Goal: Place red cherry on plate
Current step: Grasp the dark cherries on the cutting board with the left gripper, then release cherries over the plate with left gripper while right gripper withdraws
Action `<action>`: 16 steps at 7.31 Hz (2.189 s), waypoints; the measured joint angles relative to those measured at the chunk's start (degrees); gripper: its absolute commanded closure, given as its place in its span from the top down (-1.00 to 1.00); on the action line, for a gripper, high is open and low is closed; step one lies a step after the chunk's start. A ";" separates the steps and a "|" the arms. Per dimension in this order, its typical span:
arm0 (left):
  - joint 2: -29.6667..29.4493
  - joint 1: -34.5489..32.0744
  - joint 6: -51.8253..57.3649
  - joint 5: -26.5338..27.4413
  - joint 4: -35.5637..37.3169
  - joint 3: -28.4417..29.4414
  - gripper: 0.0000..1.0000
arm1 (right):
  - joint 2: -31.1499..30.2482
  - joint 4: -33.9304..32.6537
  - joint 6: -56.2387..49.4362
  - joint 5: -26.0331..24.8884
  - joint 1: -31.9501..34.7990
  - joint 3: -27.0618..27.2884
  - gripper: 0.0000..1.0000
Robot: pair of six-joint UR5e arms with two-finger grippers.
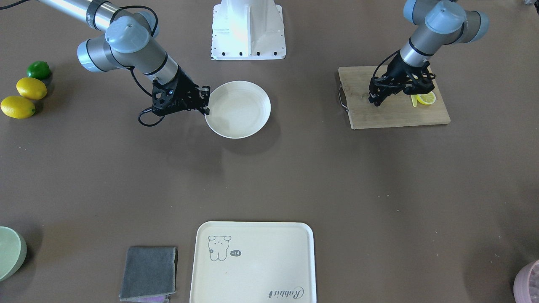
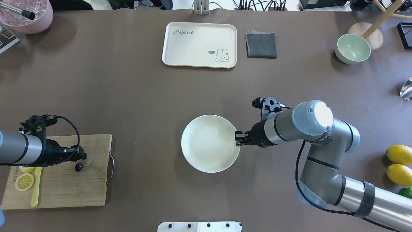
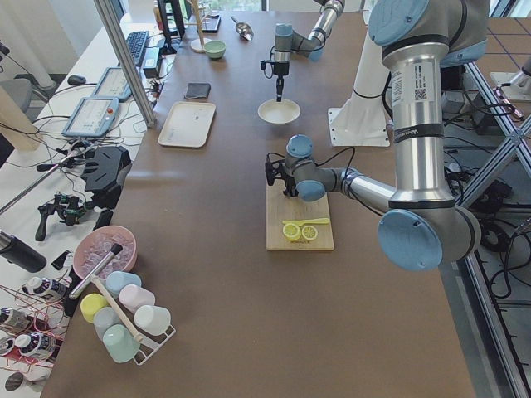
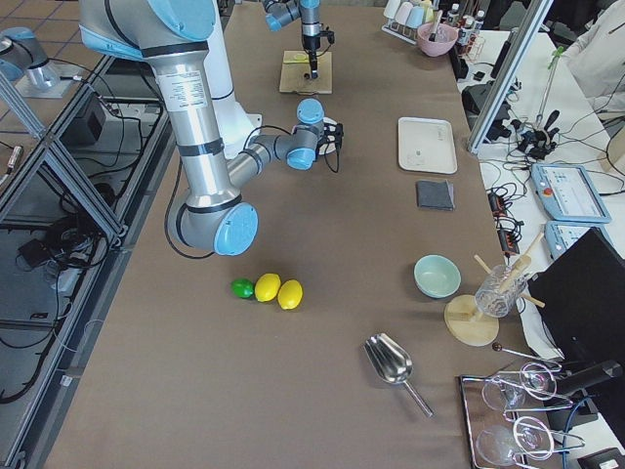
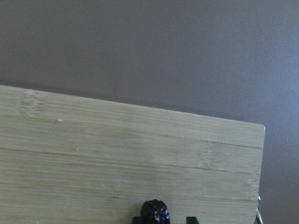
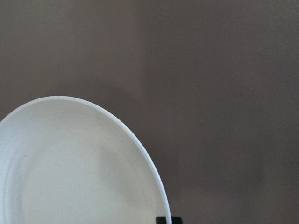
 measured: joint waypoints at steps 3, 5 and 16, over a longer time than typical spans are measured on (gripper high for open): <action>0.03 -0.10 0.00 0.01 0.00 -0.03 -1.00 | 0.25 0.06 0.02 -0.31 -0.31 0.07 0.07; -0.29 -0.48 -0.08 -0.19 0.00 -0.77 -1.00 | 0.63 0.03 0.08 -1.28 -0.90 0.04 0.89; -43.46 11.46 -14.76 13.06 23.68 9.89 -0.68 | -12.05 0.10 -15.42 16.55 21.17 2.56 1.00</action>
